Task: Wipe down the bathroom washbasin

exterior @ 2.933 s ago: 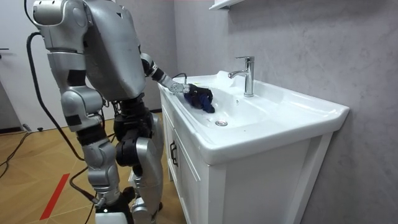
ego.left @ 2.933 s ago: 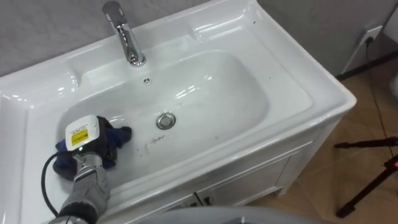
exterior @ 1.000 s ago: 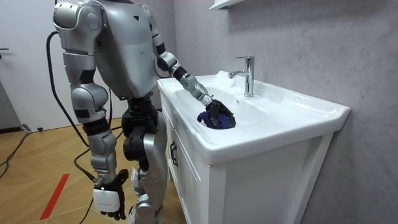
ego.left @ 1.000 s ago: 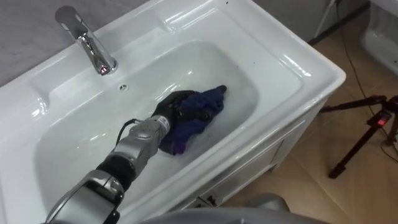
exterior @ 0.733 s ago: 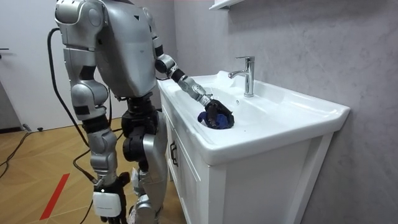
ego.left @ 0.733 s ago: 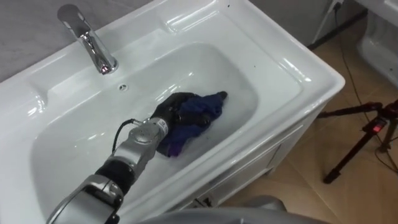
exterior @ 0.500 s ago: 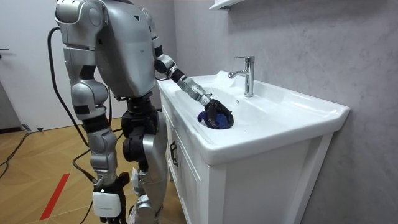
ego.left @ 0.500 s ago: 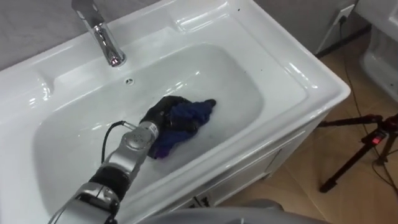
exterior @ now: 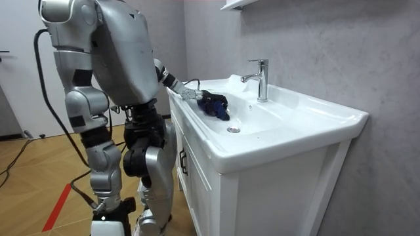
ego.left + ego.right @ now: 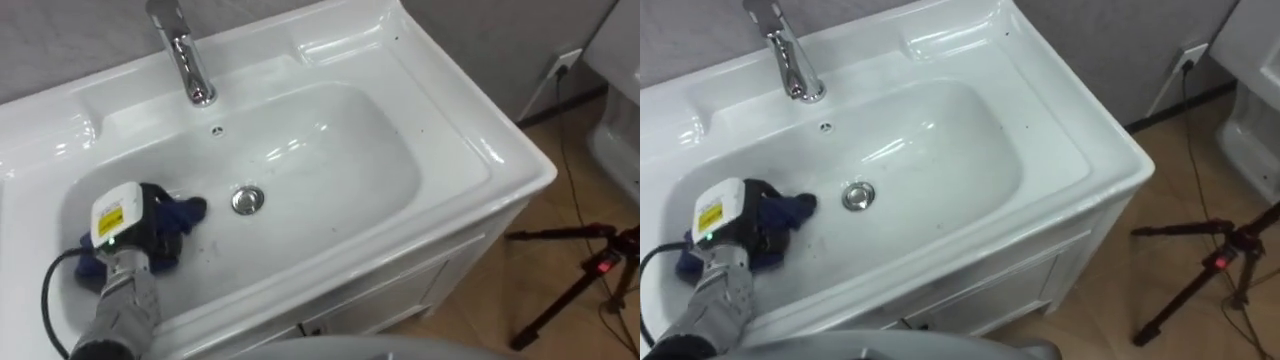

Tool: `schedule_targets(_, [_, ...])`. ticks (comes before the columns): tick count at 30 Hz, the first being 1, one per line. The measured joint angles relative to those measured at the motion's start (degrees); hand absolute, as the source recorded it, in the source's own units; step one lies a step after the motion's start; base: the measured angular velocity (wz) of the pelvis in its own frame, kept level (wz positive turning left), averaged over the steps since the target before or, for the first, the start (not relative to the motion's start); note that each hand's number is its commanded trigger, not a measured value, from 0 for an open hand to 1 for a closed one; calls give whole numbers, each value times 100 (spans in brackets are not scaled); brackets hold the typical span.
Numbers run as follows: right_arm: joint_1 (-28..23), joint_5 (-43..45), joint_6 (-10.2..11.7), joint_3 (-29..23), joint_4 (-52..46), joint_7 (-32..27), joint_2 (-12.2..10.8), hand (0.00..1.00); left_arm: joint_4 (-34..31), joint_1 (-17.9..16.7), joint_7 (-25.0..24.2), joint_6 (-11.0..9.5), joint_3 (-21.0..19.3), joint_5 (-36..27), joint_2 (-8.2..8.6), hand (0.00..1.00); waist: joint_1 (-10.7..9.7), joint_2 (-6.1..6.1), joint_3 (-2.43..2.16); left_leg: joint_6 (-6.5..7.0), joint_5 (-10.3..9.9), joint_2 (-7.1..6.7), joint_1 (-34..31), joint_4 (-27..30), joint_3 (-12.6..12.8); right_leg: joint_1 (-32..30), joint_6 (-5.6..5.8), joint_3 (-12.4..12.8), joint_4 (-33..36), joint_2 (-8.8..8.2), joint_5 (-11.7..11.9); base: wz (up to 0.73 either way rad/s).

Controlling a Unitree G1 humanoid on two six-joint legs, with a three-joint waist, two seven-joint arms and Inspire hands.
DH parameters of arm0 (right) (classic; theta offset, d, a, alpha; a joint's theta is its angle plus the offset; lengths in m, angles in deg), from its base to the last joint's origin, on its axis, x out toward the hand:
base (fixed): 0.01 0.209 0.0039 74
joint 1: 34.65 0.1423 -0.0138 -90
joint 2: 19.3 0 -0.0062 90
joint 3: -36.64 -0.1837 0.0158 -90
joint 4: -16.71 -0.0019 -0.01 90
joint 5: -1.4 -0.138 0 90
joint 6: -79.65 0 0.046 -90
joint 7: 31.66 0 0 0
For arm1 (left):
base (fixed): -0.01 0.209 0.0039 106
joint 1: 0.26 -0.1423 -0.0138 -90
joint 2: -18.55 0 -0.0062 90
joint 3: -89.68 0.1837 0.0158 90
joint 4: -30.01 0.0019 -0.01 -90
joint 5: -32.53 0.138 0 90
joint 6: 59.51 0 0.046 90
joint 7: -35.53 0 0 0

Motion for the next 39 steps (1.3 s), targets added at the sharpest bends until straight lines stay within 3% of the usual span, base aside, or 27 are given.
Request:
schedule_targets(3, [28, -109, -60, -166, 2, 25, 77, 0, -10, -99, 123, 162, -6, 393, 31, 100, 27, 63, -2, -68, 43, 15, -2, 3, -1, 3, -39, -20, 20, 9, -17, 3])
schedule_targets(10, [169, -197, 108, -208, -9, 56, 352, 0, -23, -117, 111, 197, -8, 552, 81, 100, 150, 182, 5, -109, 71, 28, -31, 4, 7, -11, -74, -64, 56, 8, -39, 4])
schedule_targets(19, [455, -291, 514, -208, -12, -92, 377, 0, -47, -114, 114, 196, -25, 517, 174, 100, 141, 242, 10, -109, 70, 27, -76, -4, -15, -46, -78, -147, 93, -10, -42, 4])
schedule_targets(27, [425, -523, 543, -197, 24, -279, 370, 0, -45, -54, 104, 196, -198, 320, 310, 100, 94, 224, 16, -109, 69, 15, -117, -7, -54, -54, -64, -232, 88, -45, -71, 5])
schedule_targets(32, [413, -917, 710, -117, 42, -322, 357, 0, -77, 11, 85, 187, -198, 77, 315, 100, 7, 173, 51, -109, 67, -5, -127, 0, -148, -41, -56, -311, 101, -85, -122, 12])
schedule_targets(36, [421, -1203, 858, -81, 39, -323, 313, 0, -348, 46, -10, 179, -237, -257, 307, 100, 5, 84, 122, -109, 67, -7, -204, -2, -168, -83, -54, -365, 80, -95, -123, 10])
schedule_targets(39, [406, -1293, 1000, 87, 43, -322, 288, 0, -406, 165, -14, 75, -237, -481, 312, 100, -6, 61, 139, -109, 66, -7, -266, 2, -200, -86, -39, -391, 5, -95, -106, 9])
